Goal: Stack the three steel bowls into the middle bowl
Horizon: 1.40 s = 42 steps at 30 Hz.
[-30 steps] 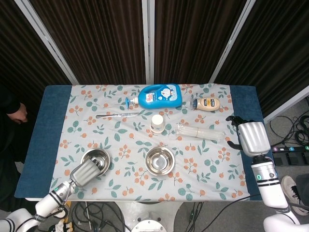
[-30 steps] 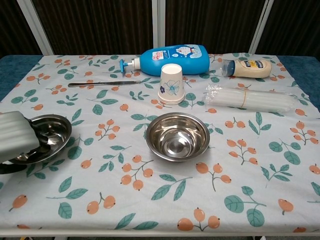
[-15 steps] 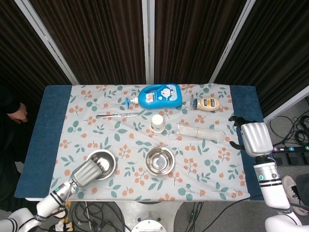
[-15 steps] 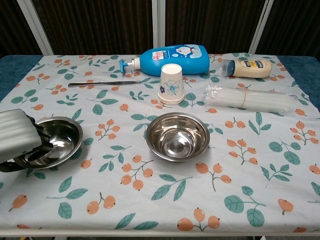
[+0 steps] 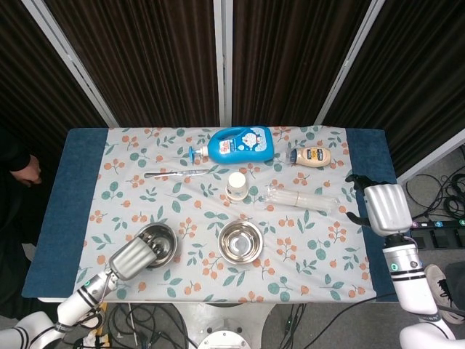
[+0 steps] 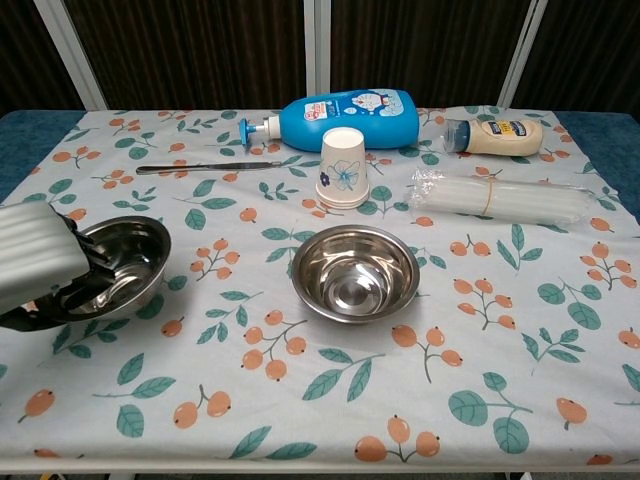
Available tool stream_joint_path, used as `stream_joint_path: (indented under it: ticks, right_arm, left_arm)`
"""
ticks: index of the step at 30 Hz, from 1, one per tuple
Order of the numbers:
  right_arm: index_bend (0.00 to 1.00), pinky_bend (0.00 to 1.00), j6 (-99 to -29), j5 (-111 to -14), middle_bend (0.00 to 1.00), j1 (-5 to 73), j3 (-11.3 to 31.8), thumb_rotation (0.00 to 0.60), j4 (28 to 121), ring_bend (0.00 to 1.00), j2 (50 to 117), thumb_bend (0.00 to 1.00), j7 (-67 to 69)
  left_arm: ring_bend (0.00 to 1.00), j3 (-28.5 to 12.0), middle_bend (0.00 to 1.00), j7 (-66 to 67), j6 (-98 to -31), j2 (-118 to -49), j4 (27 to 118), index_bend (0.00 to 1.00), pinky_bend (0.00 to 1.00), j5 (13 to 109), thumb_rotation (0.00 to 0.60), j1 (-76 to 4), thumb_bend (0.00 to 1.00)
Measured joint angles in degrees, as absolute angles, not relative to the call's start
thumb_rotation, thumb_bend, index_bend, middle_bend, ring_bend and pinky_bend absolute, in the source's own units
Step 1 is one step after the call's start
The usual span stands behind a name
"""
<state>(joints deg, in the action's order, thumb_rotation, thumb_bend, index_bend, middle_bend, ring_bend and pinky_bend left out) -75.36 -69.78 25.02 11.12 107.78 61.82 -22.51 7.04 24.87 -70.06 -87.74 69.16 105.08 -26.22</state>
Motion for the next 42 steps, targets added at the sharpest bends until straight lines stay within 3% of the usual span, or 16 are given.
stream_joint_path:
  ticks: [8, 19, 32, 34, 36, 42]
  right_arm:
    - [0.32, 0.64, -76.31, -70.26, 0.44, 24.40, 11.72, 0.600, 108.80, 0.62, 60.78, 0.00, -21.78]
    - [0.32, 0.64, -79.26, -71.60, 0.43, 21.98, 12.58, 0.600, 111.41, 0.62, 56.94, 0.00, -19.13]
    - [0.32, 0.64, -81.09, -72.42, 0.43, 19.40, 13.48, 0.600, 111.94, 0.62, 53.41, 0.00, -14.11]
    - [0.32, 0.64, -81.15, -72.51, 0.43, 19.03, 13.50, 0.600, 111.70, 0.62, 52.99, 0.00, -13.28]
    - [0.32, 0.64, -81.13, -72.54, 0.43, 18.75, 13.51, 0.600, 111.39, 0.62, 52.66, 0.00, -12.55]
    - [0.32, 0.64, -81.01, -72.95, 0.43, 18.10, 13.56, 0.600, 110.62, 0.62, 51.99, 0.00, -10.77]
  left_arm:
    - [0.69, 5.04, 0.74, 25.74, -67.60, -88.06, 72.61, 0.73, 0.70, 105.32, 0.600, -29.74, 0.31]
    - [0.69, -4.47, 0.74, 30.19, -58.35, -93.92, 78.19, 0.74, 0.70, 101.63, 0.600, -40.41, 0.31]
    - [0.69, -4.84, 0.74, 34.44, -54.01, -101.72, 77.26, 0.73, 0.70, 98.68, 0.600, -44.72, 0.32]
    - [0.68, -4.76, 0.71, 34.25, -54.35, -102.71, 76.39, 0.63, 0.70, 98.84, 0.600, -45.16, 0.31]
    - [0.65, -4.40, 0.66, 33.68, -54.69, -103.21, 75.24, 0.46, 0.69, 99.53, 0.600, -45.75, 0.28]
    - [0.62, -3.70, 0.60, 32.58, -56.31, -103.47, 72.96, 0.37, 0.68, 100.11, 0.600, -46.40, 0.25]
